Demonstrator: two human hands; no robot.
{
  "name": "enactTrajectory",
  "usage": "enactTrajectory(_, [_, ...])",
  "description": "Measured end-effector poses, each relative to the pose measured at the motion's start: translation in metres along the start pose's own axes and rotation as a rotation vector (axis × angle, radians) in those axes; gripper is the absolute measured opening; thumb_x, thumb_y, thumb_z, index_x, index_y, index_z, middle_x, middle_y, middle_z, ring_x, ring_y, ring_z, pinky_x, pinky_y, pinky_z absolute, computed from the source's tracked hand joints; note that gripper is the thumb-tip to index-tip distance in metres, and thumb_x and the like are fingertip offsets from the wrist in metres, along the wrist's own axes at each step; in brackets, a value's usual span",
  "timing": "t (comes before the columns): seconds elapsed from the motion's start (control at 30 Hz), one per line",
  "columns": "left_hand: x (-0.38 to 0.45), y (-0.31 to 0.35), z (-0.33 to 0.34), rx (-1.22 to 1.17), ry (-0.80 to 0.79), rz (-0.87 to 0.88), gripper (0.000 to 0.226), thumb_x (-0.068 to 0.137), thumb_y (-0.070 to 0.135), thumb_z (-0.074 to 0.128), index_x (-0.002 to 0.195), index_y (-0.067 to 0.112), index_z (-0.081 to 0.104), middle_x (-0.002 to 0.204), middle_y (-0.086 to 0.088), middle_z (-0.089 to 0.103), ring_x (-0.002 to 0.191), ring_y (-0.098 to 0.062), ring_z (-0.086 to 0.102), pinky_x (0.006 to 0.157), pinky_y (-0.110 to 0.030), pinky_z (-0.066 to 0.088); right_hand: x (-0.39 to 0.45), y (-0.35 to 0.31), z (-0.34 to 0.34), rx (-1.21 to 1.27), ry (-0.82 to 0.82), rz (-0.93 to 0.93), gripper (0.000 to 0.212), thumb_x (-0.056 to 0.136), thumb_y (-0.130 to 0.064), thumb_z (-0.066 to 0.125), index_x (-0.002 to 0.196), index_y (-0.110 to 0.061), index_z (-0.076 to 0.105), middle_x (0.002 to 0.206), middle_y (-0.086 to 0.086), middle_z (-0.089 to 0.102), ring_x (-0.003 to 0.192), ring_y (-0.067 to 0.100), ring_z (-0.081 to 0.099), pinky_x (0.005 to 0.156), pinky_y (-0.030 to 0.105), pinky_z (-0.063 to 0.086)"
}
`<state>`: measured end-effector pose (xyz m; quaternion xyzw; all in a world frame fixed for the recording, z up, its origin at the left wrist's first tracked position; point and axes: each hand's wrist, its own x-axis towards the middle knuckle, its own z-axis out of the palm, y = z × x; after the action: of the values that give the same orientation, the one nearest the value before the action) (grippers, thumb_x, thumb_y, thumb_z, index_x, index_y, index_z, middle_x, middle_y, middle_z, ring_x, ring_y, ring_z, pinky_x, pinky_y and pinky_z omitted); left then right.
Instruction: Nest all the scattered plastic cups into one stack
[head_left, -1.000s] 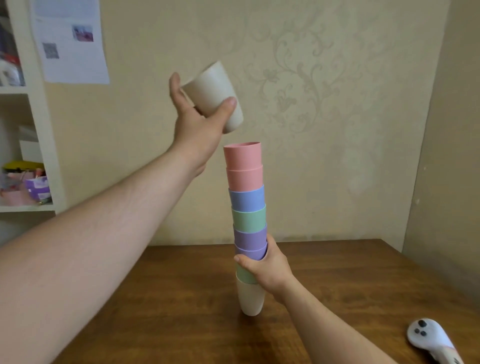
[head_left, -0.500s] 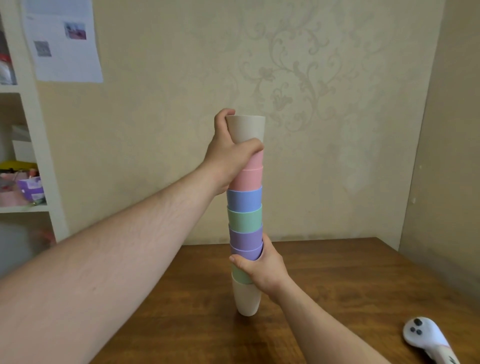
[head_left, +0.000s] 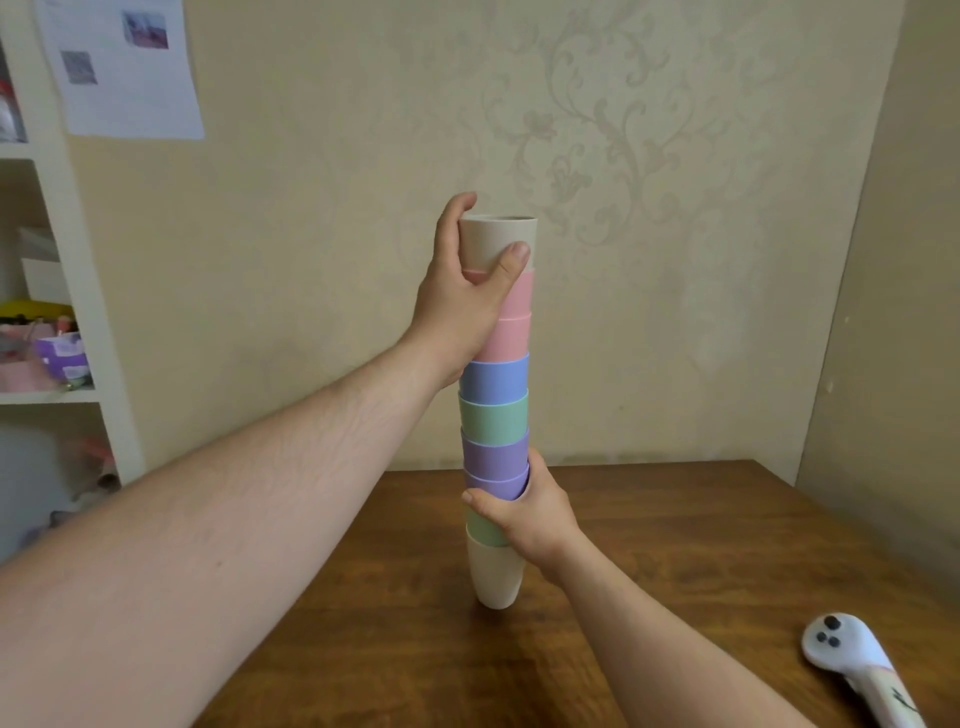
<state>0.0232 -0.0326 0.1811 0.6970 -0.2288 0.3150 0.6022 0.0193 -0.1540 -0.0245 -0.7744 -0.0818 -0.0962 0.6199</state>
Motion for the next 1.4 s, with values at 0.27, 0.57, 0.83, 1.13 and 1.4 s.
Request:
enactTrajectory(0.27, [-0.044, -0.039, -0.010, 0.127, -0.104, -0.109, 0.123, 0.083, 0.053, 0.086, 0.166, 0.052, -0.006, 0.146, 0.024, 0.061, 0.125, -0.006, 0.067, 0.109, -0.038, 0.054, -0.002, 0.003, 0.000, 0.000, -0.019, -0.009, 0.080, 0.077, -0.041, 0.096, 0.144, -0.043, 0.052, 0.127, -0.019, 0.071, 0.116, 0.007, 0.069, 0.092, 0.030, 0.057])
enactTrajectory(0.57, [-0.153, -0.160, -0.014, 0.106, -0.376, -0.509, 0.104, 0.069, 0.023, 0.099, 0.154, 0.043, 0.042, 0.131, 0.018, 0.075, 0.114, 0.004, 0.072, 0.100, -0.030, 0.060, -0.030, 0.076, -0.001, -0.236, -0.093, 0.094, 0.079, 0.076, -0.035, 0.094, 0.132, -0.064, 0.045, 0.115, -0.030, 0.074, 0.104, -0.009, 0.071, 0.079, 0.006, 0.052])
enactTrajectory(0.83, [-0.136, -0.212, 0.008, 0.160, -0.246, -0.625, 0.073, 0.076, 0.027, 0.097, 0.137, 0.035, 0.057, 0.127, 0.013, 0.074, 0.106, 0.003, 0.069, 0.086, -0.028, 0.063, 0.027, 0.078, 0.007, -0.232, -0.034, 0.172, 0.072, 0.072, -0.035, 0.095, 0.135, -0.038, 0.058, 0.119, -0.016, 0.074, 0.107, 0.009, 0.072, 0.100, 0.040, 0.062])
enactTrajectory(1.13, [-0.083, -0.268, 0.019, 0.178, -0.173, -0.662, 0.083, 0.077, 0.030, 0.097, 0.146, 0.040, 0.052, 0.129, 0.012, 0.072, 0.111, -0.010, 0.070, 0.093, -0.040, 0.064, 0.109, 0.090, 0.015, -0.249, -0.026, 0.182, 0.064, 0.083, -0.025, 0.091, 0.140, -0.033, 0.063, 0.108, -0.016, 0.066, 0.097, 0.008, 0.063, 0.085, 0.025, 0.049])
enactTrajectory(1.4, [-0.082, -0.292, 0.029, 0.159, -0.101, -0.649, 0.082, 0.081, 0.025, 0.094, 0.150, 0.040, 0.052, 0.122, 0.020, 0.072, 0.108, 0.003, 0.067, 0.088, -0.025, 0.055, 0.124, 0.100, 0.024, -0.278, -0.024, 0.159, 0.067, 0.088, -0.033, 0.082, 0.150, -0.033, 0.058, 0.122, -0.009, 0.073, 0.105, 0.012, 0.066, 0.089, 0.028, 0.052])
